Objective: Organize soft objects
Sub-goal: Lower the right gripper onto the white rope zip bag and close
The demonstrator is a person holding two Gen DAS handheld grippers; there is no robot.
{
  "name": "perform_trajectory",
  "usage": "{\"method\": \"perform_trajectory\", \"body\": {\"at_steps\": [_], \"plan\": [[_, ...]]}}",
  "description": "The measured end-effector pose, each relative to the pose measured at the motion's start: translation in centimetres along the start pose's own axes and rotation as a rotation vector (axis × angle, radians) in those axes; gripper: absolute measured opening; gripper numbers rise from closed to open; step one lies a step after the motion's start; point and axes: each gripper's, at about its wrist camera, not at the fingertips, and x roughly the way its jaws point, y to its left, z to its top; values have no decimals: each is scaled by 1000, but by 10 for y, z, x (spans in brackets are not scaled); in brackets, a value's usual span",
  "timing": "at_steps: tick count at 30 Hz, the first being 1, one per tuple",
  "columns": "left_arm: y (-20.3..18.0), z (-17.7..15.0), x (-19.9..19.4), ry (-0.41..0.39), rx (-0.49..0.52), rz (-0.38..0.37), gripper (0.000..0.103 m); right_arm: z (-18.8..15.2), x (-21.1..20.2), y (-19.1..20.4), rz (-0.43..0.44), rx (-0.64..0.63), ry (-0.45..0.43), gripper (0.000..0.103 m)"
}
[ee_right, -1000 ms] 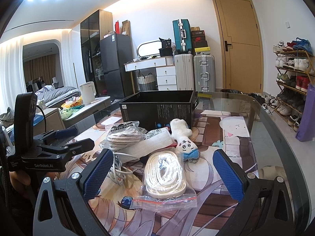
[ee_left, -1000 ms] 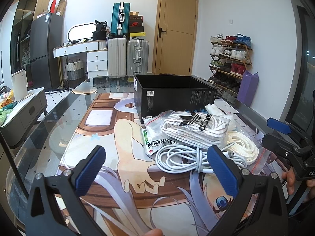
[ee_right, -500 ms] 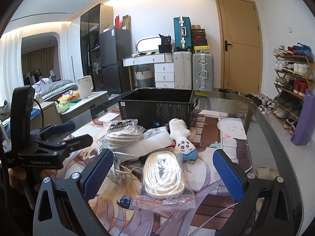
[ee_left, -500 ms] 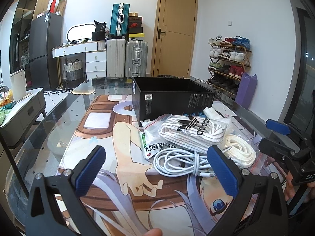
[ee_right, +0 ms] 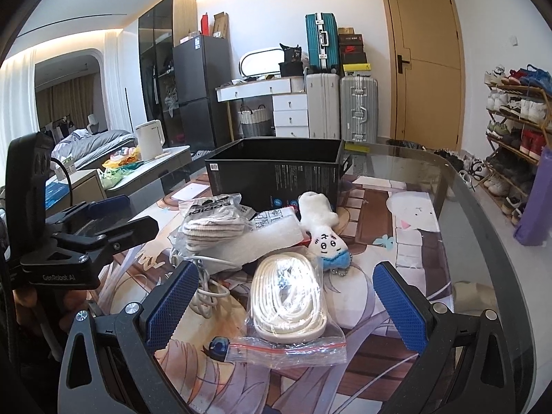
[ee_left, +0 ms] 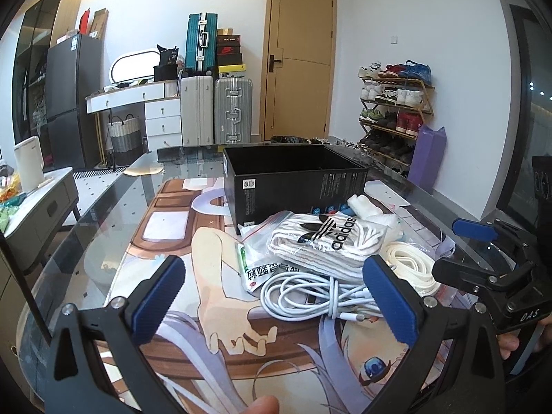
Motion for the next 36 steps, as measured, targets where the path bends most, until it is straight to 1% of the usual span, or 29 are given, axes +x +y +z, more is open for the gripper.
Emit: {"method": "perform_trajectory", "body": {"at_steps": [5, 9, 11, 13, 15, 18, 23, 25, 27, 31, 34, 36], "plan": [[1, 3, 5, 16, 2, -16, 103, 2, 10, -4, -34, 9, 56, 103], [-1, 5, 6, 18, 10, -3, 103, 1, 17, -8, -40, 20, 93, 103], [-2, 5, 7, 21, 23, 1, 103, 0, 21, -8, -42, 9, 116, 103], [-2, 7, 8, 25, 21, -15, 103, -2, 27, -5, -66, -16, 150, 103], [-1, 9, 9, 35, 13, -28, 103, -4, 34, -5, -64, -14, 187, 103], [1, 12, 12, 47, 5, -34, 103, -5, 41, -6, -54, -4, 215, 103], [5, 15, 12, 52, -3, -40, 103, -4, 52, -7, -65, 7, 252, 102], [6, 14, 13, 56, 3, -28, 103, -3, 57, -7, -64, 11, 270, 98], [4, 13, 14, 59, 10, -22, 103, -3, 61, -7, -58, 15, 292, 89], [0, 12, 15, 67, 30, -8, 103, -4, 61, -3, -57, -11, 290, 83], [-2, 12, 14, 66, 39, -4, 103, -5, 59, 1, -49, -39, 279, 67], [-3, 12, 14, 68, 44, 0, 103, -5, 57, 2, -47, -43, 274, 62]]}}
